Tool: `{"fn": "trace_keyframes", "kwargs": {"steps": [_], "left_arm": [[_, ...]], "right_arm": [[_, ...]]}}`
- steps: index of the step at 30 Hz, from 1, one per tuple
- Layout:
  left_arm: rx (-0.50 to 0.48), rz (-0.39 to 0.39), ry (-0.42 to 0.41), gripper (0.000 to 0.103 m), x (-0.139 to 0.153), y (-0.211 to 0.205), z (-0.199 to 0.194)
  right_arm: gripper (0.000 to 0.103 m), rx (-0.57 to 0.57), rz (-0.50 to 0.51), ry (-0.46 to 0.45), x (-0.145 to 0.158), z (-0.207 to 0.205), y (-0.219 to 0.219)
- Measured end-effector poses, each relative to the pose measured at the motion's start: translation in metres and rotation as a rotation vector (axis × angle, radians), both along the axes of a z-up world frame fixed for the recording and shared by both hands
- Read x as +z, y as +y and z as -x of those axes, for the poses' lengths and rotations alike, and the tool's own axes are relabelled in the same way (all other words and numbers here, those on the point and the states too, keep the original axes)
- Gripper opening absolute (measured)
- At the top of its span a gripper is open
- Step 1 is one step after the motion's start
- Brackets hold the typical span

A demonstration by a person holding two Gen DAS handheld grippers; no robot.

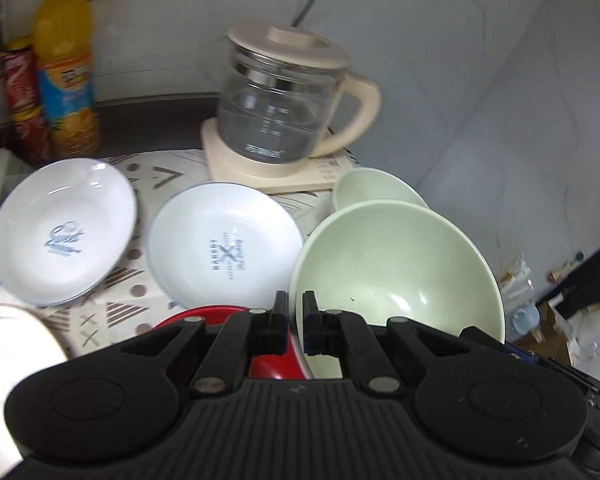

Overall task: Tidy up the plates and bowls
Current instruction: 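Carry the large pale green bowl and lower it into the red-black bowl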

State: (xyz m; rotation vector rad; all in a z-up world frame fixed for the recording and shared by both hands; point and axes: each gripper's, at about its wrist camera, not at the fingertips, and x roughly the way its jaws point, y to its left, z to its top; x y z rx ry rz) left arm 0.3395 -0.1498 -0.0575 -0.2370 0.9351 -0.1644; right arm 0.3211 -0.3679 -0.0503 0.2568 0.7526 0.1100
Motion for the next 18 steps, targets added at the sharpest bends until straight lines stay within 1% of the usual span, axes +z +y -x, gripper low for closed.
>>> {"fn": "trace_keyframes", "kwargs": {"steps": [8,18], "left_arm": [[0.103,-0.003,-0.028,0.005,0.003,0.022,0.024],[0.208,-0.009,-0.018,0.005,-0.006,0.042,0.048]], "right_arm": [[0.017,0.122,0.008,-0.052,0.006,0.0,0.02],[0.017,0.24,0.003,-0.061,0.005,-0.002,0.038]]}}
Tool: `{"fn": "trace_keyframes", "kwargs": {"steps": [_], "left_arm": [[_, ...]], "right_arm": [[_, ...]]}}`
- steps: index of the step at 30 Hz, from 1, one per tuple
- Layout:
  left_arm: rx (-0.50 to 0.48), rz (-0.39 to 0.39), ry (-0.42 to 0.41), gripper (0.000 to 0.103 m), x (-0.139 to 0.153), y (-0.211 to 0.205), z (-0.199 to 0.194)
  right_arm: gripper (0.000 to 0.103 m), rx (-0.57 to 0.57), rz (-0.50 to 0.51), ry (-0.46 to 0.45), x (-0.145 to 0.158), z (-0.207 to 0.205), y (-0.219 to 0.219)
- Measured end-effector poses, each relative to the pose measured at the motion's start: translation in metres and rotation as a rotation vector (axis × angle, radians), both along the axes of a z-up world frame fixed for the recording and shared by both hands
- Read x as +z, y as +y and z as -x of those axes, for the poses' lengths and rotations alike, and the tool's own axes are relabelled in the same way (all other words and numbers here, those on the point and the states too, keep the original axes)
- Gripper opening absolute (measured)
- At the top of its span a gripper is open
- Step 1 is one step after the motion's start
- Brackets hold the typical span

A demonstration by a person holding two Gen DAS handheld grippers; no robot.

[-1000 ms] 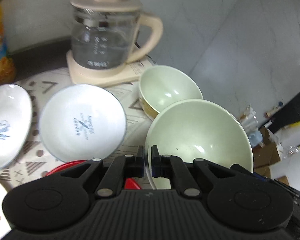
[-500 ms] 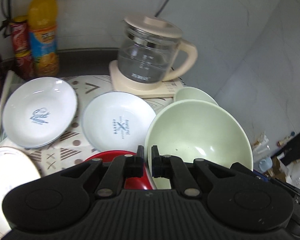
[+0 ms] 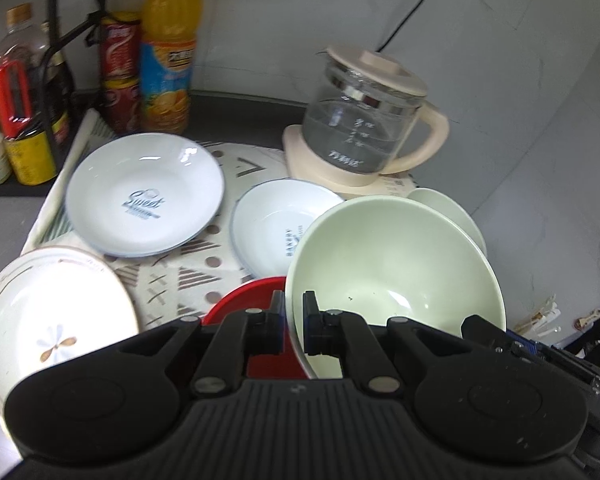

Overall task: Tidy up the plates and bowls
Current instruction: 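Carry the large pale green bowl and lower it into the red-black bowl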

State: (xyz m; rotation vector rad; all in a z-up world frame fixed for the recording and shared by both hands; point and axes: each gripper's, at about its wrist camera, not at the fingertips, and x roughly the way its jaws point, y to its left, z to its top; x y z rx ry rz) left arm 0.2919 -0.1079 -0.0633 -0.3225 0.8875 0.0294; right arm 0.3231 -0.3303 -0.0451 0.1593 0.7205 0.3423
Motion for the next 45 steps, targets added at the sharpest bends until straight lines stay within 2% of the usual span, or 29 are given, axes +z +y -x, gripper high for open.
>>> {"fn": "trace_keyframes", "kwargs": {"steps": [12,30,36,40,45], "left_arm": [[0.089,-0.006,0.038,0.005,-0.011,0.018,0.017],[0.11,-0.017,0.173,0.007,-0.051,0.019,0.011],[0.11,-0.047,0.174,0.008,-0.046,0.018,0.009],[0.12,-0.034,0.185,0.009,-0.043,0.021,0.01],[0.124,-0.058,0.143,0.013,-0.03,0.022,0.012]], "right_arm": [[0.017,0.104,0.011,0.026,-0.008,-0.004,0.026],[0.017,0.149,0.066,0.105,-0.037,-0.011,0.039],[0.015,0.152,0.115,0.113,-0.05,-0.015,0.05],[0.013,0.147,0.122,0.096,-0.051,-0.017,0.053],[0.012,0.152,0.121,0.105,-0.052,-0.018,0.056]]}}
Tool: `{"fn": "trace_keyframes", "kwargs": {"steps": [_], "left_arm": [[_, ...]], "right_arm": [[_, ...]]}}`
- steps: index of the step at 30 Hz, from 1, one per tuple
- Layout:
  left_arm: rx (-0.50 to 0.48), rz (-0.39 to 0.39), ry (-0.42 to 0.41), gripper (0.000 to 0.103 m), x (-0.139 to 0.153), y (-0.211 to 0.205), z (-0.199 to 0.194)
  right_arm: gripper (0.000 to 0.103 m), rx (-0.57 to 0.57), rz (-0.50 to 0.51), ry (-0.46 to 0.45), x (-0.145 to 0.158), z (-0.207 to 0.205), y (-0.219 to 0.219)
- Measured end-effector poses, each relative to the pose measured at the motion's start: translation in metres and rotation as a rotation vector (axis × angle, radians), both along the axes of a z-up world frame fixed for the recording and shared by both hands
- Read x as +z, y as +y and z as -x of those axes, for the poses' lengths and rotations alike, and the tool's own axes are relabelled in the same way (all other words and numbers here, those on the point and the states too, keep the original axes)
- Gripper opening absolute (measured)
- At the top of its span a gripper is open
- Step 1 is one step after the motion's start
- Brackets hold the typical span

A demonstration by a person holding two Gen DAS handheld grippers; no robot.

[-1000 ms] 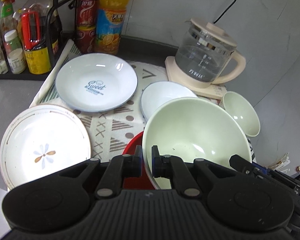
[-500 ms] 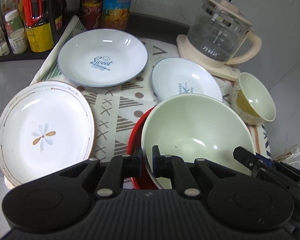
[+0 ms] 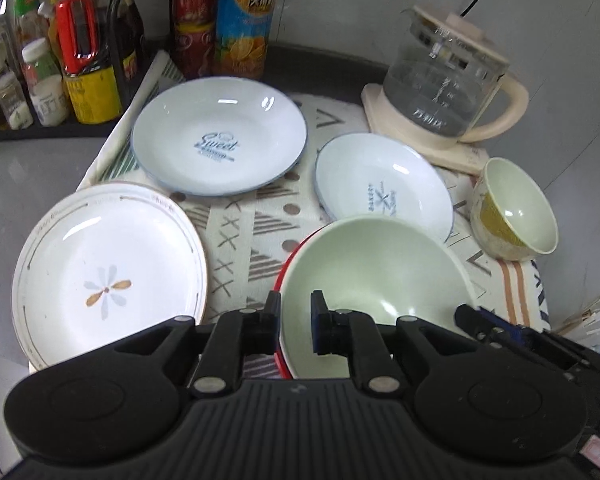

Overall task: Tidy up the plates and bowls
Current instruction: 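Carry the large pale green bowl and lower it into the red-black bowl, then open both grippers to release the nested green bowl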

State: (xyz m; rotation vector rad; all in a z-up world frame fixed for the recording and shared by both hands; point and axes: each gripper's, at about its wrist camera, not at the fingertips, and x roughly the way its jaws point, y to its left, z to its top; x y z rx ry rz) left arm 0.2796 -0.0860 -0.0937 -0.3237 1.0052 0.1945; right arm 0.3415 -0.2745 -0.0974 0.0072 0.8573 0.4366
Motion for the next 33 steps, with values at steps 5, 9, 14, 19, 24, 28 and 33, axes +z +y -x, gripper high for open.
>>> {"fn": "trace_keyframes", "kwargs": {"steps": [5,9,14,19,24,28,33], "left_arm": [[0.001,-0.009,-0.006,0.018,0.007,0.0,0.0],[0.013,-0.032,-0.01,0.046,0.01,-0.002,0.0],[0.005,-0.045,-0.027,0.063,0.015,-0.009,-0.004],[-0.011,-0.039,-0.038,0.072,0.017,-0.02,-0.008],[-0.043,-0.038,-0.048,0.079,0.016,-0.035,-0.015],[-0.086,-0.032,-0.054,0.079,0.017,-0.048,-0.024],[-0.13,-0.02,-0.072,0.079,0.017,-0.061,-0.039]], "right_arm": [[0.011,-0.007,0.004,0.003,-0.001,-0.001,0.002],[0.019,-0.014,-0.018,0.015,0.004,-0.002,-0.001],[0.042,-0.028,-0.066,-0.003,0.017,0.004,-0.01],[0.06,-0.066,-0.087,-0.024,0.024,0.009,-0.024],[0.08,-0.122,-0.104,-0.043,0.027,0.011,-0.045],[0.083,-0.177,-0.104,-0.053,0.028,0.011,-0.061],[0.09,-0.242,-0.106,-0.068,0.026,0.01,-0.078]]}}
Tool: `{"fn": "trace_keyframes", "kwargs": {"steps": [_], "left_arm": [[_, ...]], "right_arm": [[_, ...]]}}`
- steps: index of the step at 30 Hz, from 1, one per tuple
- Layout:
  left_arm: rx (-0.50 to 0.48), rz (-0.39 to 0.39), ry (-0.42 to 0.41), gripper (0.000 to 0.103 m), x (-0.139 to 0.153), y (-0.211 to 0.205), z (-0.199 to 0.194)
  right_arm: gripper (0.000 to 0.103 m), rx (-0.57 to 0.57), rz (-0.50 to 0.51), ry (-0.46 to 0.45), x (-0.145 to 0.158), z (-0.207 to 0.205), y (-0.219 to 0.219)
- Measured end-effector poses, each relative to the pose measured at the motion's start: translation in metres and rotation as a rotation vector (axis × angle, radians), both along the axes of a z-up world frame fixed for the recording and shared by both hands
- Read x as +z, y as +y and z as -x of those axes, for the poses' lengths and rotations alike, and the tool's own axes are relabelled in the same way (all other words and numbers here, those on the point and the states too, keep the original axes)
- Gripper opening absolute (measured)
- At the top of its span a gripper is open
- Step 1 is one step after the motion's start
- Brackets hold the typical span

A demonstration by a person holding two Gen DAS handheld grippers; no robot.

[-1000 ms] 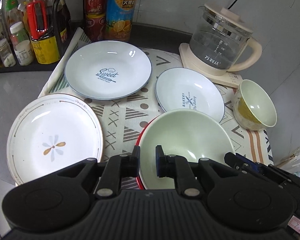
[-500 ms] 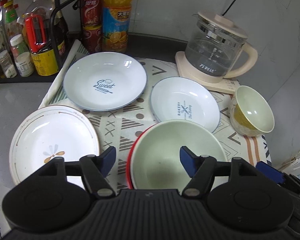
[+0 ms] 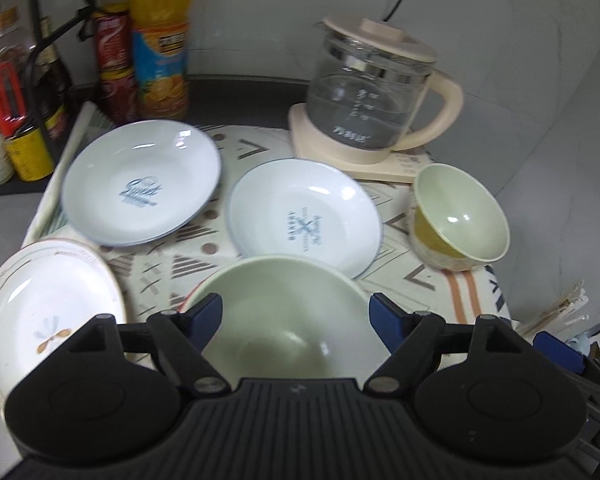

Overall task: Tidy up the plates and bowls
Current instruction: 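Open both grippers to release the nested green bowl, then move both grippers to the small pale green bowl and close on its rim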

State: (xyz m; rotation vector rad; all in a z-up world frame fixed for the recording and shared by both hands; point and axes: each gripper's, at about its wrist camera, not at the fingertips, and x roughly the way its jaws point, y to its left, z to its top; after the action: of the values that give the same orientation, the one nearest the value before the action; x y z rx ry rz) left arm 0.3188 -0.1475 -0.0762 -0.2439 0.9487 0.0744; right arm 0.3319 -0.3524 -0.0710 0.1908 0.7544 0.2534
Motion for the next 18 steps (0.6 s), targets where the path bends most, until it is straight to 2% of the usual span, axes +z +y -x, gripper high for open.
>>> {"fn": "trace_keyframes", "kwargs": {"steps": [18], "left_arm": [[-0.122,0.04,0.014,0.079,-0.012,-0.044,-0.078]], "right_arm": [[0.09,-0.167,0.009,0.018,-0.016,-0.046,-0.042]]}}
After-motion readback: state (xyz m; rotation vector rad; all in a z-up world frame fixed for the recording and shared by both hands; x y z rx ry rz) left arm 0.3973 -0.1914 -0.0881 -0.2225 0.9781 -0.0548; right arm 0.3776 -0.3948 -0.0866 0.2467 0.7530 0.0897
